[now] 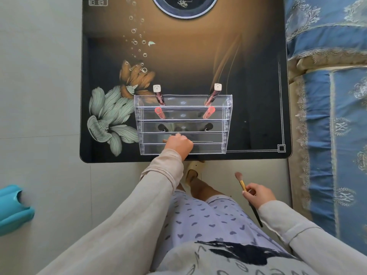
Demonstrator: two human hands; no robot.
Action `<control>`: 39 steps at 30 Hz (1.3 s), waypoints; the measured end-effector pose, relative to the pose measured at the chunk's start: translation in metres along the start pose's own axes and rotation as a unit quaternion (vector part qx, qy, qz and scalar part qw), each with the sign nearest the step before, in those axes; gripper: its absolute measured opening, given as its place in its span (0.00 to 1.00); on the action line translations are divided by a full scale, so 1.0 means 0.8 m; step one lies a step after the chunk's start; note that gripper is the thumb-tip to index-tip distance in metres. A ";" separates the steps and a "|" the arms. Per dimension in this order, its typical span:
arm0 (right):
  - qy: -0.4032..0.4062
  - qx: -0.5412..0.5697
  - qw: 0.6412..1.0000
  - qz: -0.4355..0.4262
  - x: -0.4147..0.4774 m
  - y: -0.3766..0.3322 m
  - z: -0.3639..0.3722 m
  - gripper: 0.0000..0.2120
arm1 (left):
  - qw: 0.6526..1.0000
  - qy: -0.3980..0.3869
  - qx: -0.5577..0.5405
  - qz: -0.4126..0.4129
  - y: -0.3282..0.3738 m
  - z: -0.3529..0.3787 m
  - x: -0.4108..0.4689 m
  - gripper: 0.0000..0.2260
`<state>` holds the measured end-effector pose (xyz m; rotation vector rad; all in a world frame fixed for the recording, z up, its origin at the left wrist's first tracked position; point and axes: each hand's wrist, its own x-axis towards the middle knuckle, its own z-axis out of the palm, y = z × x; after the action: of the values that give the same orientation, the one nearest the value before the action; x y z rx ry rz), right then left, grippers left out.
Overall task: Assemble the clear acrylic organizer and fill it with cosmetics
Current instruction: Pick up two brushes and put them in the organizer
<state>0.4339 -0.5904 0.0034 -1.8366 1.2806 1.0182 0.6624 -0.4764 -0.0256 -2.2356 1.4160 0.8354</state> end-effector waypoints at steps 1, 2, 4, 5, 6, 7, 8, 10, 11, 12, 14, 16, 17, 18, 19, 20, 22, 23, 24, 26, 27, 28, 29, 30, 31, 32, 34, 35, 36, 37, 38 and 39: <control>0.001 -0.004 1.000 -0.001 0.001 -0.001 0.000 0.10 | 1.000 0.000 0.000 -0.003 -0.001 0.001 -0.001 0.13; 0.002 -0.010 1.000 -0.003 0.001 -0.003 0.000 0.10 | 1.000 -0.001 -0.004 -0.009 -0.001 0.002 -0.003 0.13; 0.004 -0.022 1.000 -0.007 0.003 -0.006 0.000 0.11 | 0.999 -0.002 -0.022 -0.023 -0.001 0.005 -0.005 0.13; 0.006 -0.026 1.000 -0.008 0.004 -0.008 -0.001 0.11 | 0.999 0.000 -0.034 -0.029 -0.002 0.006 -0.006 0.12; 0.008 -0.028 1.000 -0.009 0.004 -0.010 -0.002 0.11 | 0.998 0.002 -0.045 -0.033 -0.003 0.007 -0.006 0.12; 0.011 -0.029 0.999 -0.011 0.005 -0.012 -0.004 0.11 | 0.998 0.008 -0.056 -0.036 -0.004 0.009 -0.006 0.12; 0.017 -0.030 0.999 -0.014 0.005 -0.015 -0.006 0.11 | 0.997 0.015 -0.069 -0.039 -0.006 0.010 -0.006 0.12; 0.032 -0.032 0.999 -0.027 0.007 -0.021 -0.008 0.11 | 0.993 0.027 -0.108 -0.047 -0.011 0.014 -0.008 0.14; 0.037 -0.037 0.998 -0.037 0.008 -0.026 -0.009 0.11 | 0.989 0.033 -0.134 -0.054 -0.014 0.016 -0.010 0.14; 0.040 -0.045 0.997 -0.050 0.008 -0.032 -0.010 0.11 | 0.984 0.042 -0.162 -0.061 -0.017 0.018 -0.015 0.15; 0.036 -0.069 0.993 -0.083 0.008 -0.047 -0.011 0.10 | 0.973 0.079 -0.202 -0.076 -0.022 0.024 -0.029 0.16; 0.033 -0.106 0.985 -0.130 0.008 -0.068 -0.011 0.11 | 0.961 0.118 -0.230 -0.099 -0.026 0.035 -0.050 0.17; 0.035 -0.130 0.978 -0.157 0.009 -0.079 -0.011 0.10 | 0.953 0.125 -0.251 -0.119 -0.026 0.042 -0.062 0.17; 0.040 -0.157 0.970 -0.184 0.010 -0.092 -0.010 0.10 | 0.941 0.120 -0.279 -0.146 -0.026 0.049 -0.074 0.16; 0.049 -0.188 0.958 -0.209 0.011 -0.106 -0.009 0.08 | 0.926 0.104 -0.317 -0.179 -0.026 0.057 -0.086 0.15; 0.062 -0.224 0.944 -0.233 0.012 -0.120 -0.007 0.07 | 0.906 0.078 -0.358 -0.210 -0.026 0.066 -0.097 0.13; 0.084 -0.290 0.911 -0.280 0.015 -0.148 -0.002 0.07 | 0.867 0.012 -0.430 -0.252 -0.023 0.086 -0.117 0.12; 0.088 -0.313 0.897 -0.299 0.017 -0.161 0.002 0.08 | 0.851 -0.020 -0.456 -0.260 -0.022 0.097 -0.126 0.11; 0.091 -0.331 0.886 -0.312 0.019 -0.173 0.005 0.09 | 0.839 -0.048 -0.473 -0.265 -0.020 0.108 -0.136 0.11; 0.098 -0.361 0.868 -0.327 0.025 -0.191 0.011 0.10 | 0.822 -0.089 -0.489 -0.277 -0.019 0.128 -0.155 0.11; 0.101 -0.378 0.857 -0.335 0.028 -0.198 0.015 0.09 | 0.816 -0.107 -0.492 -0.285 -0.020 0.138 -0.163 0.11; 0.100 -0.395 0.846 -0.343 0.030 -0.203 0.019 0.10 | 0.809 -0.120 -0.492 -0.296 -0.021 0.146 -0.171 0.11; 0.098 -0.411 0.835 -0.353 0.033 -0.207 0.024 0.10 | 0.804 -0.130 -0.493 -0.308 -0.022 0.153 -0.179 0.12; 0.096 -0.423 0.825 -0.362 0.036 -0.210 0.028 0.11 | 0.798 -0.135 -0.493 -0.319 -0.024 0.160 -0.187 0.11; 0.099 -0.433 0.816 -0.369 0.040 -0.211 0.033 0.12 | 0.793 -0.138 -0.494 -0.329 -0.027 0.167 -0.194 0.11; 0.102 -0.443 0.809 -0.373 0.043 -0.213 0.037 0.11 | 0.788 -0.140 -0.496 -0.337 -0.029 0.172 -0.200 0.11; 0.111 -0.459 0.797 -0.377 0.048 -0.213 0.043 0.11 | 0.778 -0.143 -0.500 -0.354 -0.034 0.182 -0.210 0.11; 0.113 -0.462 0.795 -0.377 0.050 -0.213 0.046 0.11 | 0.773 -0.143 -0.503 -0.360 -0.036 0.186 -0.213 0.11; 0.115 -0.463 0.794 -0.377 0.051 -0.211 0.049 0.11 | 0.769 -0.143 -0.505 -0.366 -0.038 0.189 -0.216 0.11; 0.118 -0.460 0.793 -0.382 0.052 -0.210 0.051 0.11 | 0.766 -0.141 -0.506 -0.371 -0.040 0.192 -0.218 0.11; 0.121 -0.456 0.794 -0.383 0.053 -0.209 0.054 0.12 | 0.765 -0.142 -0.505 -0.374 -0.042 0.193 -0.219 0.11; 0.124 -0.449 0.798 -0.383 0.054 -0.207 0.056 0.13 | 0.765 -0.142 -0.504 -0.375 -0.044 0.194 -0.220 0.11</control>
<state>0.5912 -0.5219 -0.0408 -2.9058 -0.0350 0.9691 0.5931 -0.2498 -0.0287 -2.7918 -0.2925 1.7300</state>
